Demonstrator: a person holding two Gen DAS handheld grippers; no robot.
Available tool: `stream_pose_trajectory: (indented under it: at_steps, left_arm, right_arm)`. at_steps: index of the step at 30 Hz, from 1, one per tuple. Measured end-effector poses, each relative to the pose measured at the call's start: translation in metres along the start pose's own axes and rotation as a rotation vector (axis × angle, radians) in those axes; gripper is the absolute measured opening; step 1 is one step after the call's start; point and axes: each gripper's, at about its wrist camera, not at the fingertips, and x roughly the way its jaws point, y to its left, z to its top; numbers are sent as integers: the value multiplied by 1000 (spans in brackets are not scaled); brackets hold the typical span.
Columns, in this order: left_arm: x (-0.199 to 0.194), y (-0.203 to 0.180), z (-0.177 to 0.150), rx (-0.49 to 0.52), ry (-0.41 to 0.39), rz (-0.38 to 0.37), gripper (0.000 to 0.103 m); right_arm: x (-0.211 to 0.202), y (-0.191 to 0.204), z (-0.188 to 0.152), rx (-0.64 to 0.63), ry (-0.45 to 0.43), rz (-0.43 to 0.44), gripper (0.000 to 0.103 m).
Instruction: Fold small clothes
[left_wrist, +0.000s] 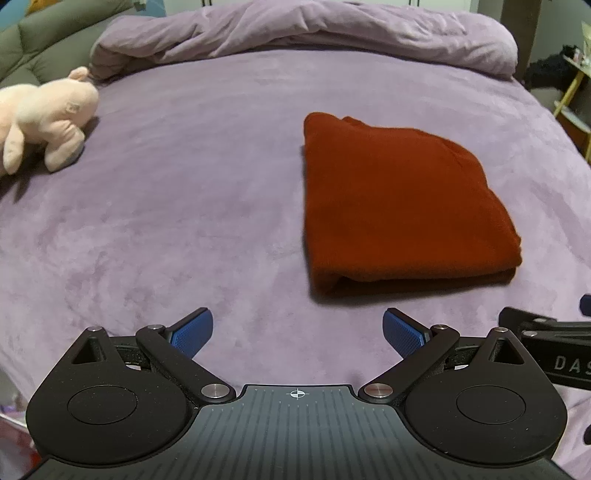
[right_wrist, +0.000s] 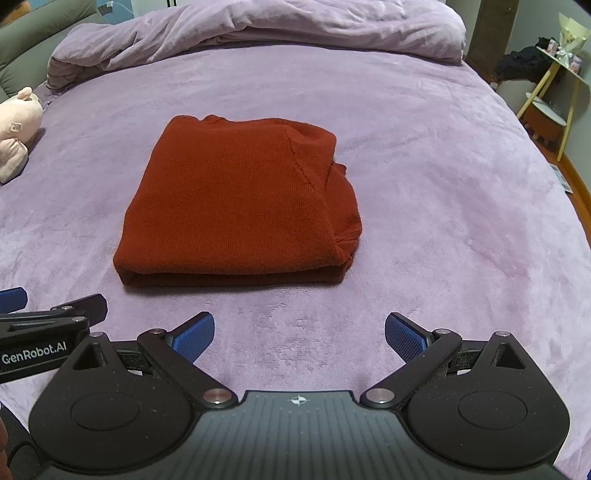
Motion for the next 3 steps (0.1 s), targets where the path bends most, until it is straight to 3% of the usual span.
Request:
stream_pose_trajectory:
  at_steps: [3]
  left_arm:
    - [-2,-3,0,21,-6,7,101]
  right_arm:
    - [-1,1,0,-3,-5,-2,99]
